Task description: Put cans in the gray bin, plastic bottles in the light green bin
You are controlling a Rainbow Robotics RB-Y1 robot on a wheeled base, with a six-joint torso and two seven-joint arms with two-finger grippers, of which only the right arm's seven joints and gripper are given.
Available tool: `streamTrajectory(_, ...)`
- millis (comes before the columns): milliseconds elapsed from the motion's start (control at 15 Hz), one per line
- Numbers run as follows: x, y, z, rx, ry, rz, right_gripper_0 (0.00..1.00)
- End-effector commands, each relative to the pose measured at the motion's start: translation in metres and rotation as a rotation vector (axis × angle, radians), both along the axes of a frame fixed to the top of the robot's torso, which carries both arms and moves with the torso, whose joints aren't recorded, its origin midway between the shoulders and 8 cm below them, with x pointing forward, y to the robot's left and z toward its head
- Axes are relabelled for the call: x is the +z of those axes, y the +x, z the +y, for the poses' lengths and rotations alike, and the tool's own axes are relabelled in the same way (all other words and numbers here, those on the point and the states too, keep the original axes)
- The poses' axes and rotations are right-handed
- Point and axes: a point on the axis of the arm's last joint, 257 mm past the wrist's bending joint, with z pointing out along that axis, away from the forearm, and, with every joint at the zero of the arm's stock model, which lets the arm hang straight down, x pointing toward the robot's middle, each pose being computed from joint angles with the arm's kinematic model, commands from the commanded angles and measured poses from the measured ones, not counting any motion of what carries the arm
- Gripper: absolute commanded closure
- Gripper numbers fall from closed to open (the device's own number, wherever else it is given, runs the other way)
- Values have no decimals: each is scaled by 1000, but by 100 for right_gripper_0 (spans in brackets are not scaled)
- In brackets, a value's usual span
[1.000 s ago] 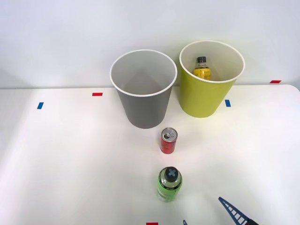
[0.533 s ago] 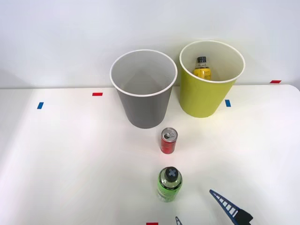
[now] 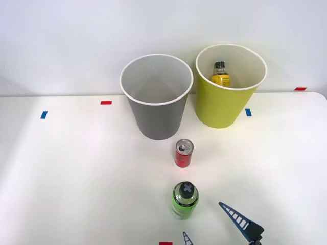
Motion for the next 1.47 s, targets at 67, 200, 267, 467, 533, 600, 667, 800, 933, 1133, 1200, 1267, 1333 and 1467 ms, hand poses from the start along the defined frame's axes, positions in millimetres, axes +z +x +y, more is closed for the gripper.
streamTrajectory(67,2,11,10,12,19,-20,0)
streamTrajectory(200,4,20,22,32,33,-34,0)
streamTrajectory(267,2,23,26,35,35,-36,0)
streamTrajectory(467,2,41,36,41,40,-58,0)
streamTrajectory(533,3,46,41,45,48,-65,0)
streamTrajectory(600,7,49,45,50,56,-74,0)
streamTrajectory(667,9,51,46,52,62,-74,0)
streamTrajectory(800,9,55,49,53,60,-70,0)
streamTrajectory(933,7,59,49,50,56,-60,0)
streamTrajectory(1133,9,62,51,54,54,-64,0)
streamTrajectory(1200,9,62,52,56,55,-64,0)
streamTrajectory(1267,9,62,53,57,57,-64,0)
streamTrajectory(1333,10,62,53,56,57,-65,0)
streamTrajectory(1467,10,62,54,56,63,-62,82)
